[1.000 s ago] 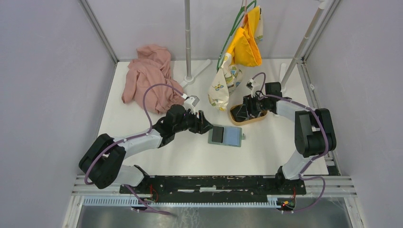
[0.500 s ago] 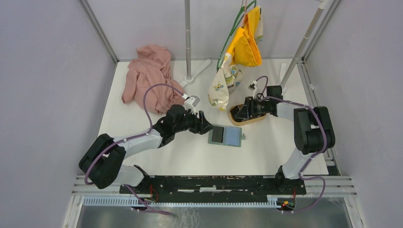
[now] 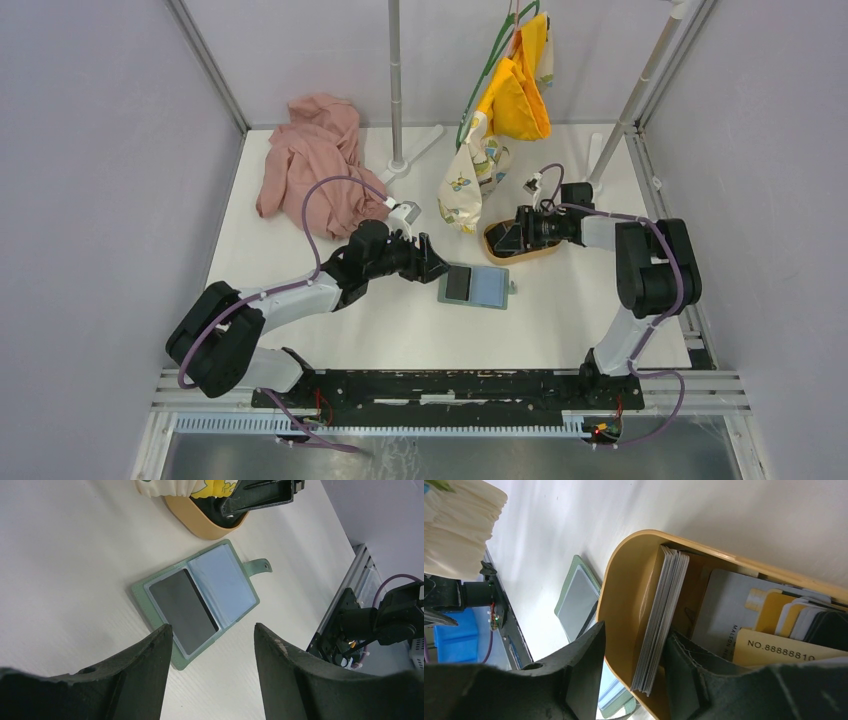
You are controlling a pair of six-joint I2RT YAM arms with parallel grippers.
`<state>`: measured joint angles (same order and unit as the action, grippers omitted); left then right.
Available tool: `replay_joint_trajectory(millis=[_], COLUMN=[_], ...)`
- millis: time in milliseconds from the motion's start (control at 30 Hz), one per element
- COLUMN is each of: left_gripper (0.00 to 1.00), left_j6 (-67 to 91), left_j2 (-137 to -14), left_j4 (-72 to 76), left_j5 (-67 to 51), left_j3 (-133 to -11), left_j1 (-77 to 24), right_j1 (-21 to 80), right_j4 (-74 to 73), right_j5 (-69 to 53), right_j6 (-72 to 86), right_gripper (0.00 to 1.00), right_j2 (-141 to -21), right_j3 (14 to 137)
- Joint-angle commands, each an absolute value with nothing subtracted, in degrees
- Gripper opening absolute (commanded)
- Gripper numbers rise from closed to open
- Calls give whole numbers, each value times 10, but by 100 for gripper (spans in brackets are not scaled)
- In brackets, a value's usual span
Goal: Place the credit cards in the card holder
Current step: Pick up the credit card from the storage box.
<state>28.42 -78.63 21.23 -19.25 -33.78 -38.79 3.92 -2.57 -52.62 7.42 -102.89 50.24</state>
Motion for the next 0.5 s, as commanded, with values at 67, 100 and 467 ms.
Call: replay_joint_trajectory(millis=[67,100,467], left_gripper=[67,67,68], left_j6=[297,297,294], left_j2=[-776,-776,-766], left_j4=[240,240,232], left_j5=[-203,-203,-201], left_j3=[-351,-352,-350], left_j1=[-391,-391,-391], right_j1=[12,9,-20], right_j4=[-8,-4,-8], right_j5=[-584,-591,-594], right_j6=[102,105,103], right_gripper=[46,46,45], right_j2=[-1013,-1011,-1012], right_j3=[513,511,511])
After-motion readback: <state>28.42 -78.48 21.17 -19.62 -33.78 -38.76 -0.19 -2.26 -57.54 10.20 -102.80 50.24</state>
